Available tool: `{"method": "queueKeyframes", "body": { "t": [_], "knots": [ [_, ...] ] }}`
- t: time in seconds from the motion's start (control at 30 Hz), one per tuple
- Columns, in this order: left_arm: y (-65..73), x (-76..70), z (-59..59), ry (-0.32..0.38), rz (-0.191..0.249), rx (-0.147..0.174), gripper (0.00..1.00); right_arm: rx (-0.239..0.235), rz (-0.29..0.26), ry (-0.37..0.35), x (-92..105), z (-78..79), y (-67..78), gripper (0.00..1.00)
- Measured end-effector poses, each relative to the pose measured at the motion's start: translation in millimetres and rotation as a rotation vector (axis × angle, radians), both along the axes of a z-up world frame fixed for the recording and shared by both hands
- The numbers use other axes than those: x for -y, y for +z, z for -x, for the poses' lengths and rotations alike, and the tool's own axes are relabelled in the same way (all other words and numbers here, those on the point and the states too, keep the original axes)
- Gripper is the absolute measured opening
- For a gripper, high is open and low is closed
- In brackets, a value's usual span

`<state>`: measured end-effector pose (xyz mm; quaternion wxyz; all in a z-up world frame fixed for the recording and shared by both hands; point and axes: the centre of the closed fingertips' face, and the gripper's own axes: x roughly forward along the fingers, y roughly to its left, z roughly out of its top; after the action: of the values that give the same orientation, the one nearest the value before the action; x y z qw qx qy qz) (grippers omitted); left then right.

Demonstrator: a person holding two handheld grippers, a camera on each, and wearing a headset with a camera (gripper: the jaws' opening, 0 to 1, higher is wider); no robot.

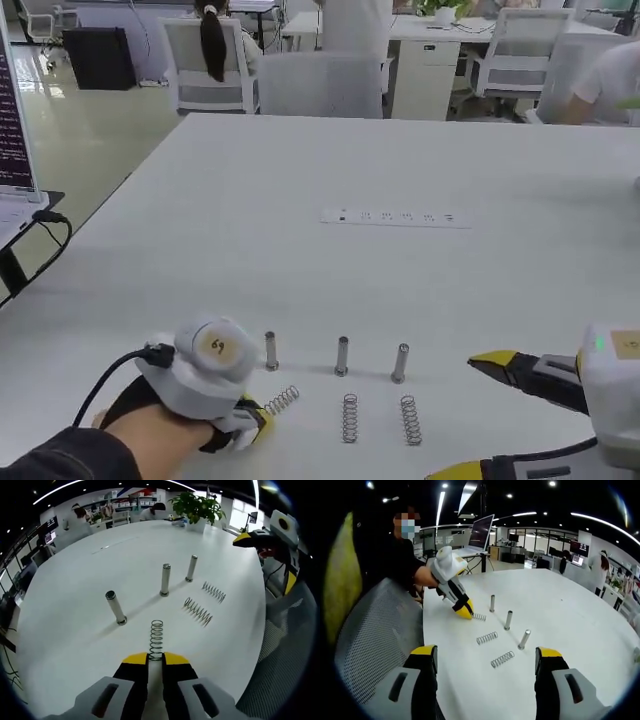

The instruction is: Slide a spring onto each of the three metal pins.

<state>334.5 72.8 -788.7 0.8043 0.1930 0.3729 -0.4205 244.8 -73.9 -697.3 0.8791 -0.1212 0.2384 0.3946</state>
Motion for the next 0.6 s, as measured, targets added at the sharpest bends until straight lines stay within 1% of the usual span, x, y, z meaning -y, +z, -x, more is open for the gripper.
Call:
{"method": "queueKeyframes", "body": {
  "t": [0.07, 0.1, 0.2, 0.23, 0.3, 0.37, 0.43, 0.47, 0.57, 0.6],
  "knots": [
    [3.6, 0.3, -0.3, -0.005, 0.007, 0.005, 0.02, 0.002, 0.000, 0.001, -0.4, -0.3, 0.6, 0.79],
    [6.2, 0.5, 0.4, -0.007, 0.013, 0.001, 0.02, 0.003, 0.001, 0.002, -0.8, -0.3, 1.3, 0.79],
    [13.1, 0.2, 4.6, -0.026, 0.027, -0.002, 0.02, 0.008, 0.003, 0.006, -2.0, -0.1, 3.8, 0.79],
    [17.4, -0.3, 6.6, -0.034, 0.036, 0.001, 0.02, 0.011, 0.005, 0.008, -2.6, 0.0, 5.4, 0.79],
    [21.7, -1.8, 8.6, -0.038, 0.043, 0.003, 0.02, 0.016, 0.004, 0.010, -3.6, -0.2, 8.1, 0.79],
    [30.7, -3.2, 11.3, -0.051, 0.072, 0.006, 0.02, 0.021, 0.002, 0.013, -5.0, -0.4, 10.8, 0.78],
    [36.0, -6.7, 13.8, -0.054, 0.079, 0.007, 0.02, 0.028, 0.004, 0.019, -7.3, -0.5, 14.1, 0.78],
    [39.5, -6.2, 15.3, -0.060, 0.096, 0.008, 0.02, 0.032, 0.003, 0.023, -8.9, -0.7, 16.5, 0.78],
    [48.8, -9.0, 18.2, -0.061, 0.119, 0.017, 0.02, 0.042, 0.007, 0.034, -12.1, -0.9, 21.2, 0.78],
    [52.5, -9.2, 19.2, -0.063, 0.133, 0.020, 0.02, 0.043, 0.007, 0.037, -13.0, -0.6, 22.7, 0.78]
  ]
}}
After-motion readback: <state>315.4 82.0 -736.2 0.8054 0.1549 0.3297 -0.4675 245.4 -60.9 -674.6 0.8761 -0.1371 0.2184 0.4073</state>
